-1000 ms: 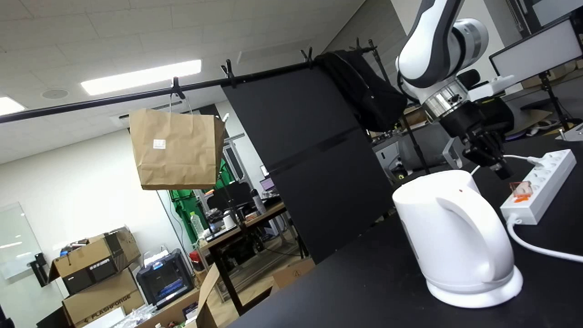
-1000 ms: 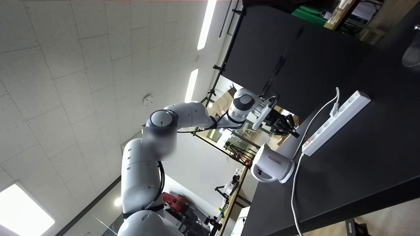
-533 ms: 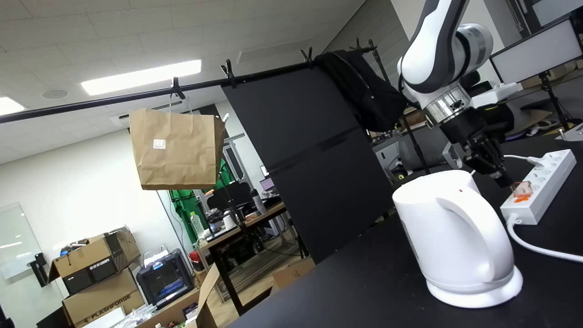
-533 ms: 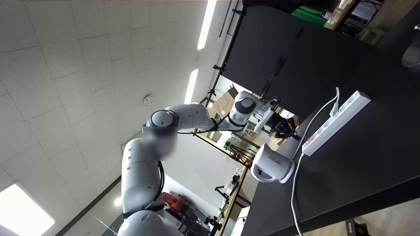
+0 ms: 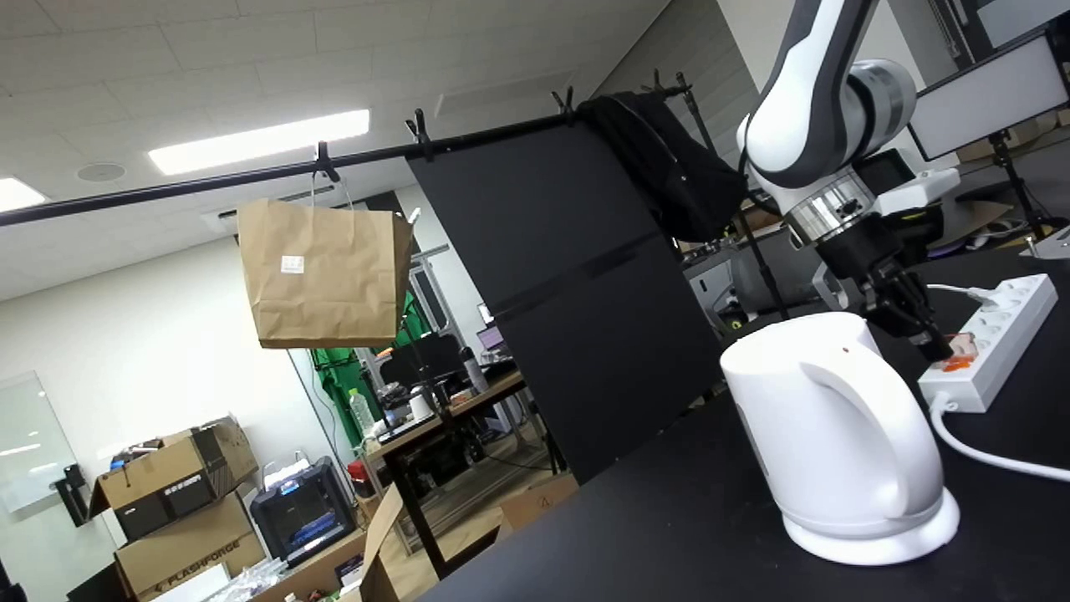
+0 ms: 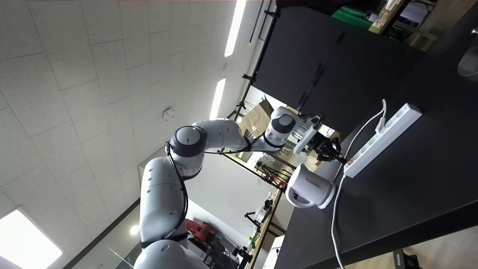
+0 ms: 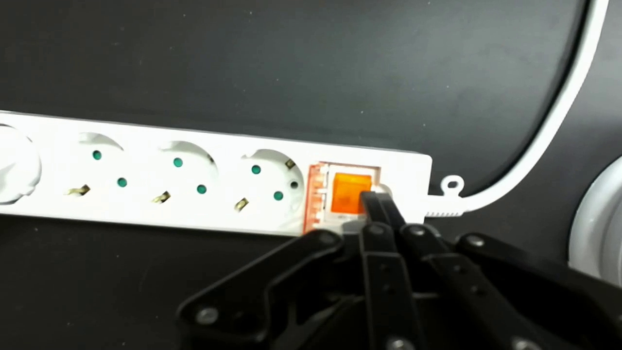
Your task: Turn on the extension cord
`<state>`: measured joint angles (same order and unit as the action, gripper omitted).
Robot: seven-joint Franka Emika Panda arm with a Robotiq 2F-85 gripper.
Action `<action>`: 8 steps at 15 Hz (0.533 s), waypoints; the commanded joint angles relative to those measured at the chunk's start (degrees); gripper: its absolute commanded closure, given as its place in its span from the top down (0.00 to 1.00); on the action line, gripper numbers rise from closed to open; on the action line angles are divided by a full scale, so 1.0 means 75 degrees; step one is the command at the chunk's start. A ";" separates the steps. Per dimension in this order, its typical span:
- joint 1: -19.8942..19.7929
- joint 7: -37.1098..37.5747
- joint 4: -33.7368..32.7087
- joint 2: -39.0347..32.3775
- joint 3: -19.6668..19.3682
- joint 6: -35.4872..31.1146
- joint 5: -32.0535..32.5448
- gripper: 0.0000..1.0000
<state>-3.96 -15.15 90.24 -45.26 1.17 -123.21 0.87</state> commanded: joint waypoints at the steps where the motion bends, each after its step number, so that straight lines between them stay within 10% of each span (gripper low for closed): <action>1: -0.0114 -0.0112 0.0019 -0.0050 0.0095 -0.0113 -0.0032 0.00; 8: -0.0108 -0.0150 0.0023 -0.0082 0.0076 -0.0174 0.0001 0.00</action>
<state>-4.01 -15.90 90.21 -46.07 1.18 -124.09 0.88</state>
